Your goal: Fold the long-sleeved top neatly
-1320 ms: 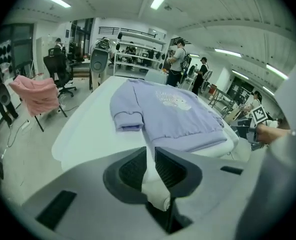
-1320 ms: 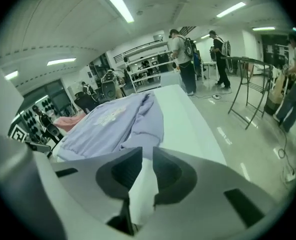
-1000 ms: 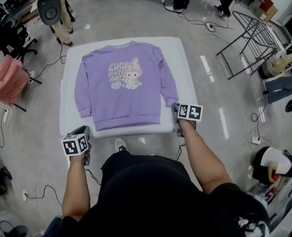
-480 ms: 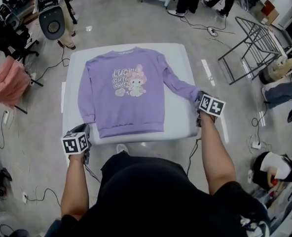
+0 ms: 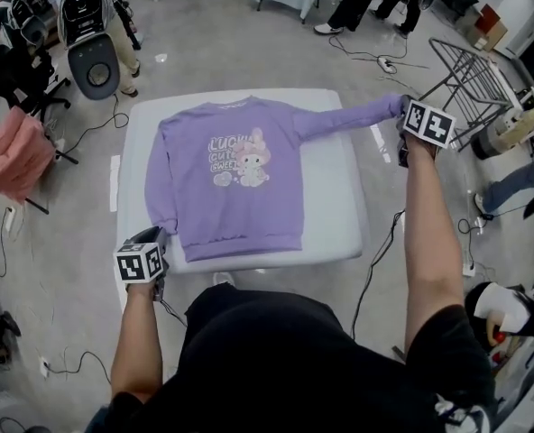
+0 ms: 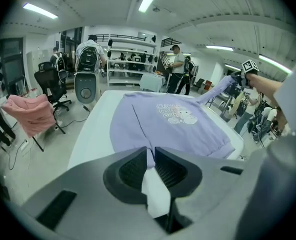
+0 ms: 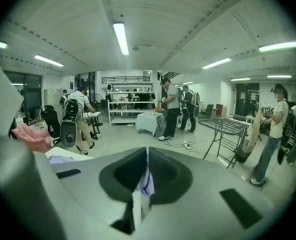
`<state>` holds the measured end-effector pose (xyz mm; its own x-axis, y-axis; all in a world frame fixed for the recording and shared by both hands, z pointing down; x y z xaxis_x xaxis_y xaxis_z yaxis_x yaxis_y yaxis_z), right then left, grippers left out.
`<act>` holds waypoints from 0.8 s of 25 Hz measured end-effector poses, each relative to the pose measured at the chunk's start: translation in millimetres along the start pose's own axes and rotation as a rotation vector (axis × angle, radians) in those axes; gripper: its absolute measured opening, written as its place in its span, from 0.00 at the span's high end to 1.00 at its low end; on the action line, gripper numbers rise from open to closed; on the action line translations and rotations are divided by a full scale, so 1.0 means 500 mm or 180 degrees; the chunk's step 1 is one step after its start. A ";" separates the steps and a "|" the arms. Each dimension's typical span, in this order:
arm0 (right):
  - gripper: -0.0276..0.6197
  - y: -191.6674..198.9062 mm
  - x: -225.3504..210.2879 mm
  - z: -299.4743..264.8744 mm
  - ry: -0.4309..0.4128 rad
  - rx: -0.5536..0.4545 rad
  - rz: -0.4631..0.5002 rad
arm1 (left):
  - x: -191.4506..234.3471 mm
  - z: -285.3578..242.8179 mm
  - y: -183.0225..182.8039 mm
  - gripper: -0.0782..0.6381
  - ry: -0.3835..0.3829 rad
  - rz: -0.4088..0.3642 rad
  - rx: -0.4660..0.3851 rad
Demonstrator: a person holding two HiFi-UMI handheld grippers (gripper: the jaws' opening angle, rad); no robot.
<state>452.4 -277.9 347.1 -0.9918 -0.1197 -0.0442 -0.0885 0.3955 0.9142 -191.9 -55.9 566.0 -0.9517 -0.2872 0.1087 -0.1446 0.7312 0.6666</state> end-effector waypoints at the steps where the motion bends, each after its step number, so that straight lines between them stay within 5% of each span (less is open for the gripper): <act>1: 0.93 -0.019 0.015 -0.003 -0.0045 -0.0009 0.0065 | 0.002 -0.001 -0.003 0.82 0.0005 0.0004 -0.0008; 12: 0.92 -0.118 0.337 -0.018 -0.0945 -0.0262 0.0527 | 0.014 0.001 -0.012 0.82 0.0067 0.0074 -0.0027; 20: 0.92 -0.061 0.639 -0.018 -0.1711 -0.0151 0.0916 | 0.049 0.015 0.005 0.82 0.0033 0.0220 0.0031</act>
<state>139.1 -336.4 308.5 -0.8840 0.4670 0.0214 0.1819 0.3013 0.9360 -217.7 -56.2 564.8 -0.9566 -0.2423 0.1619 -0.0814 0.7556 0.6500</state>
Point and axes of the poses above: the fingertips, and each gripper's own axes: z backward along the fingers, x to its left, y out of its underside, the point moved 1 cm from there along z, backward along the fingers, and after that the axes turned 4 degrees about -z, right-handed, at the moved point
